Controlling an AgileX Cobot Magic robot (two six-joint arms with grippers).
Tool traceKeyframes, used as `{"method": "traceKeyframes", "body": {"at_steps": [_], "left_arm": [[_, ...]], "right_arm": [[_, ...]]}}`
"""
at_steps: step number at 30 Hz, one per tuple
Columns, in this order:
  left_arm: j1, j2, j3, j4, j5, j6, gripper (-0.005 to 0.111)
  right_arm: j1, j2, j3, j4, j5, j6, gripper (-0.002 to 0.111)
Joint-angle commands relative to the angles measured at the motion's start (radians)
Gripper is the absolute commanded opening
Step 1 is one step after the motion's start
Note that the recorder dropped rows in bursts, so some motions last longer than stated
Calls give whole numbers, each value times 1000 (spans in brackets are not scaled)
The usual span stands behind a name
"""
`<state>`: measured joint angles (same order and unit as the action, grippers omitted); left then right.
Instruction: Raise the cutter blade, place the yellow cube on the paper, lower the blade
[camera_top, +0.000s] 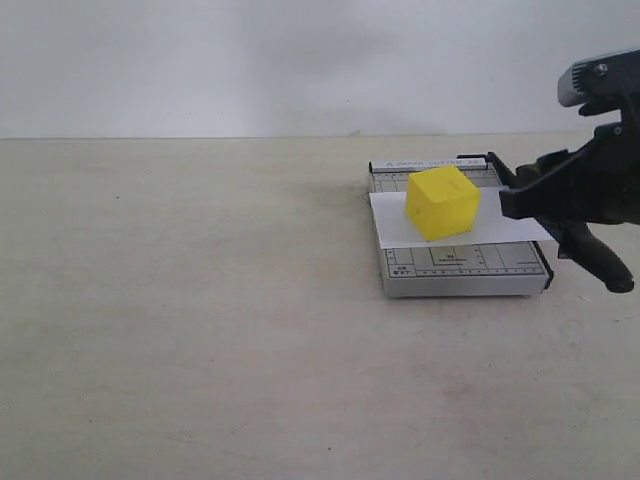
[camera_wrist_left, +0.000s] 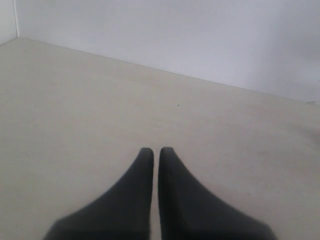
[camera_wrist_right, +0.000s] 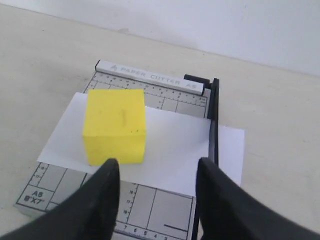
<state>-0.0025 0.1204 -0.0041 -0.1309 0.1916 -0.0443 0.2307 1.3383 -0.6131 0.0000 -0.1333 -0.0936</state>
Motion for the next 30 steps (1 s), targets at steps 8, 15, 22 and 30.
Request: {"method": "traceKeyframes", "body": {"at_steps": [8,15,22,30], "left_arm": [[-9,-1,4,-7,-12,-9,4],[-9,-1,4,-7,-12,-9,4],[-9,-1,4,-7,-12,-9,4],[-9,-1,4,-7,-12,-9,4]], "right_arm": [[-2,-73,-88,0,260,-35,46],[-44,-198,-88,-12,390,86,51],[-141,-135,-88,-12,466,115,71],[-141,-14,-88,-5,480,140,71]]}}
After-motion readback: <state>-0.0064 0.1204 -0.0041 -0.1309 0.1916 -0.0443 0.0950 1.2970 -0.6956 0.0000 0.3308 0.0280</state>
